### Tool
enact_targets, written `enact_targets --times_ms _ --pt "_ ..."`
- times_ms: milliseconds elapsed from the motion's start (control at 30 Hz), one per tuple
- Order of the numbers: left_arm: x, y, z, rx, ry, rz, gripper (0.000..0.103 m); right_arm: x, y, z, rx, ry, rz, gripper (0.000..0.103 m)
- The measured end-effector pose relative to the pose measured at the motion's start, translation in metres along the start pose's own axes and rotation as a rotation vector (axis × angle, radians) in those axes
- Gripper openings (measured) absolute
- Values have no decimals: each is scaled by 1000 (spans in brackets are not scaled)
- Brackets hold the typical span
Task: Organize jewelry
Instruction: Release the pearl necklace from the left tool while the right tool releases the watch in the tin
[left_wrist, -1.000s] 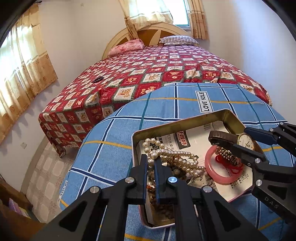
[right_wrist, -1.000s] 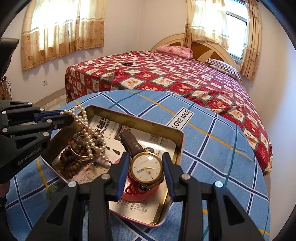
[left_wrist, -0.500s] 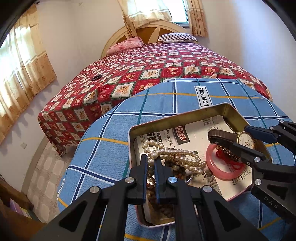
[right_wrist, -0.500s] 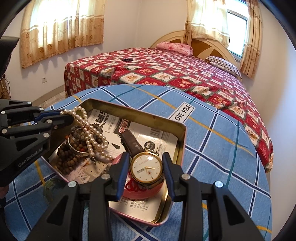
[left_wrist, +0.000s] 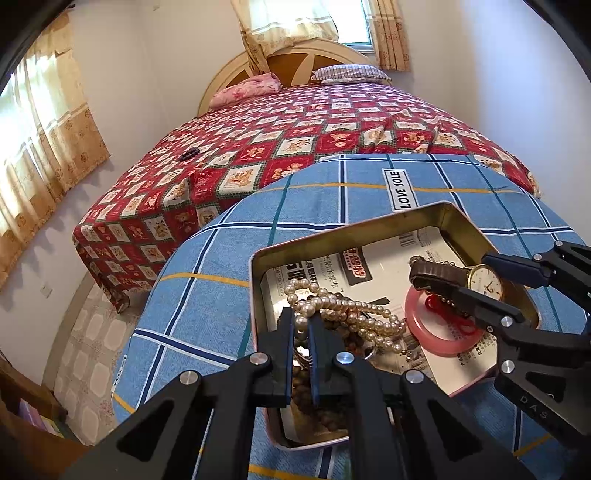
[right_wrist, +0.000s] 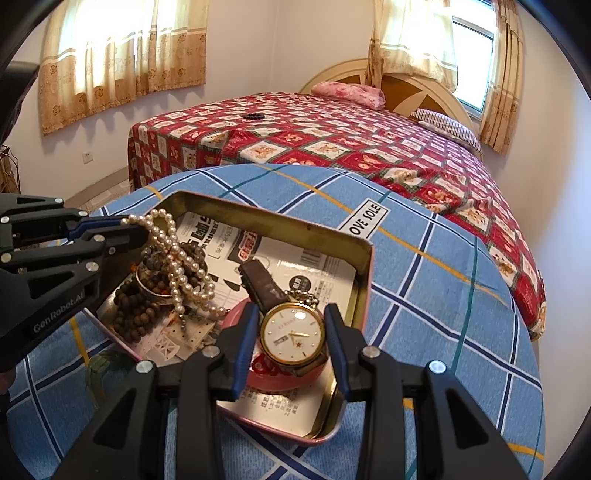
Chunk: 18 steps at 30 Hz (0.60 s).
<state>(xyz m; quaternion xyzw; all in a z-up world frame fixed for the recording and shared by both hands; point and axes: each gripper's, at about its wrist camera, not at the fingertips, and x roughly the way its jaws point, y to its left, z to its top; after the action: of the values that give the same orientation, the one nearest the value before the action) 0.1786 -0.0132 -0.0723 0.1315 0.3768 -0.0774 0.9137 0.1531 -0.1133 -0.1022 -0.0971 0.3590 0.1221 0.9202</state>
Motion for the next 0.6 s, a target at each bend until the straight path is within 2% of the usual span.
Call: enact_targets --times_ms 100,200,233,267,333,600 --pt "-3 -3 0 3 -4 -2 8 -1 0 -1 4 -3 1 39" --pt "-6 -3 1 -3 -6 13 23 -3 -2 -1 15 -12 -9 43" --pt "-7 -2 1 -4 -11 17 38 -4 -3 -1 18 -14 -9 46" --pt "-11 -2 2 -7 -25 35 58 -6 -3 -1 18 -20 -15 51" --pt "-20 -3 2 -9 -59 48 74 -8 -3 -1 15 -28 -23 57" --pt "-28 -3 0 -3 -63 44 74 -20 -3 -5 22 -35 -32 58"
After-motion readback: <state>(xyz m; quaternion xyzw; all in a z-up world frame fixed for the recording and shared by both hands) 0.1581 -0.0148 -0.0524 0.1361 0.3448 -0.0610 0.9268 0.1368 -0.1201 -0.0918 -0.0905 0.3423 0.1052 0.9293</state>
